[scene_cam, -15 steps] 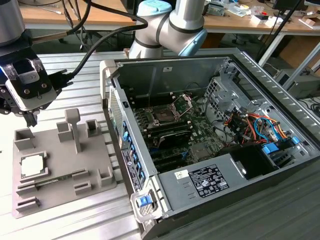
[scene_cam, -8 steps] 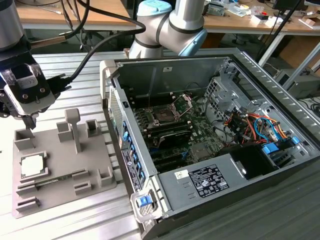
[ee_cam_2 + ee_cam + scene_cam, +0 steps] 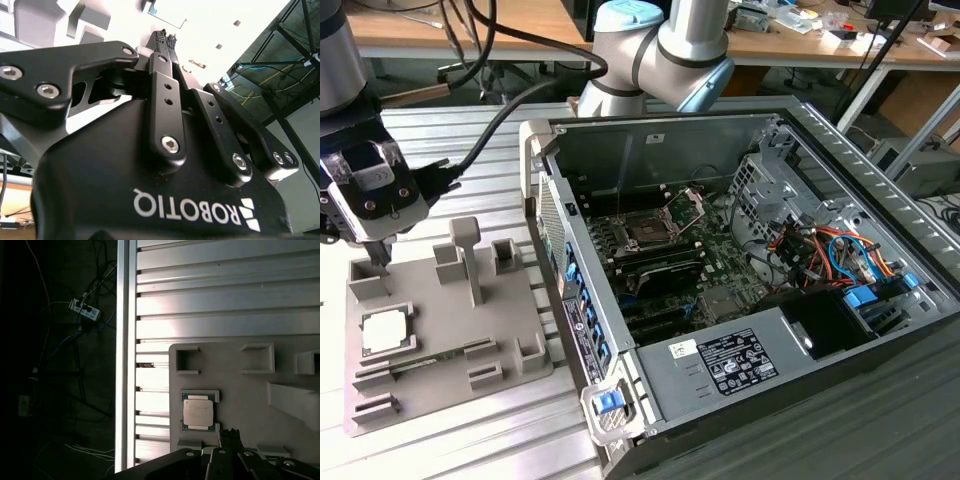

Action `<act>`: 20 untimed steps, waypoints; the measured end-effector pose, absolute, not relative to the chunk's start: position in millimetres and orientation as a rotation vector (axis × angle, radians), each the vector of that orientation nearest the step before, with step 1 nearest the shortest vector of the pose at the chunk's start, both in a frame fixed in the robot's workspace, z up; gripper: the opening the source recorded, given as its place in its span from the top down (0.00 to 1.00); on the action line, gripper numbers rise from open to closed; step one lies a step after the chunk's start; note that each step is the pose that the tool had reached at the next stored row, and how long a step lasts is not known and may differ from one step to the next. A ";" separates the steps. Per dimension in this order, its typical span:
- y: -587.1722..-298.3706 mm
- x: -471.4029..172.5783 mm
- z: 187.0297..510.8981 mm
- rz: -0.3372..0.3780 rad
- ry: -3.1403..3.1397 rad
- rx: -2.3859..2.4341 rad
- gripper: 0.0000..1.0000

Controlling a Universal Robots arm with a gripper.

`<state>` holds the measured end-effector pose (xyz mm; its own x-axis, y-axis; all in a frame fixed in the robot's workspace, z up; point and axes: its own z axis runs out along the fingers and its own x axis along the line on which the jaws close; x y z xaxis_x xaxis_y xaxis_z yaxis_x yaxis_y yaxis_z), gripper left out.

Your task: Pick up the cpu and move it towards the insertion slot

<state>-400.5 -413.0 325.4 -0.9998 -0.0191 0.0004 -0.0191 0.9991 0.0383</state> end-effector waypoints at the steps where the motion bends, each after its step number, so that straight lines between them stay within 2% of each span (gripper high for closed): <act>1: -413.2 -400.6 324.6 -0.060 -3.140 0.030 0.89; 20: -417.6 -402.3 306.2 -0.060 -3.140 0.030 0.89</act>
